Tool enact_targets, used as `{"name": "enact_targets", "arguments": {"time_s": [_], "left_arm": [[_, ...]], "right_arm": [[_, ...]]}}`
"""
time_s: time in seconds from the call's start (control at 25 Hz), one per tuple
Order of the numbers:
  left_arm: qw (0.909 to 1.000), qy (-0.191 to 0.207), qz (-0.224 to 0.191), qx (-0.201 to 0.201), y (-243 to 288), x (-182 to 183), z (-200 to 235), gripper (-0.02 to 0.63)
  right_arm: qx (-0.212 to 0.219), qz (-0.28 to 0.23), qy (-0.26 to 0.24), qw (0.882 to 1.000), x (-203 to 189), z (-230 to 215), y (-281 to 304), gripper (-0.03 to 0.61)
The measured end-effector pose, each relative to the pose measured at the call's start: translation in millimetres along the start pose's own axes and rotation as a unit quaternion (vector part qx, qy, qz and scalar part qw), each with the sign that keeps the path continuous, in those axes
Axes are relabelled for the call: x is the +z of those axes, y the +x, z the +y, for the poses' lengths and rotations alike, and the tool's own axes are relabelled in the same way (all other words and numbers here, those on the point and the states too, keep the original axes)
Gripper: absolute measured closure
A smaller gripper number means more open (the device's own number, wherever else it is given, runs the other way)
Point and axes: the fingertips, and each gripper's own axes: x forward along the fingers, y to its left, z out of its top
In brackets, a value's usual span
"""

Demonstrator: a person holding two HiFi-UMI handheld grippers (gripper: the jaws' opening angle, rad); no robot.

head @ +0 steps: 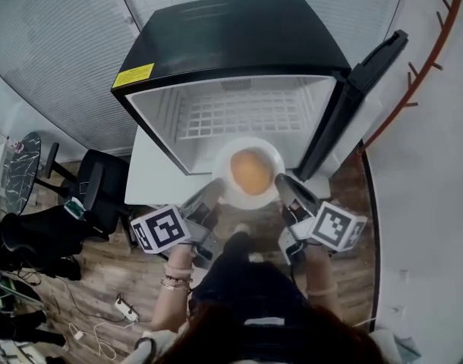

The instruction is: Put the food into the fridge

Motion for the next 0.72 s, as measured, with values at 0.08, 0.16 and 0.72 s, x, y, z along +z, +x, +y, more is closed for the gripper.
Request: {"name": "enact_targets", "arguments": {"time_s": [0.08, 0.16, 0.72], "left_arm": [[1.0, -0.002, -0.001, -0.002, 6, 6, 3, 0.58], [1.0, 0.0, -0.002, -0.003, 13, 14, 8, 0.58], [1.0, -0.003, 0.008, 0.0, 58, 58, 35, 0.578]], "right_arm": [[-0.002, -0.003, -0.001, 1.0, 4, -2, 8, 0.552], [-0.002, -0.007, 0.0, 1.0, 9, -4, 18, 0.552], [-0.022, -0.025, -0.002, 0.999, 43, -20, 70, 0.554]]}}
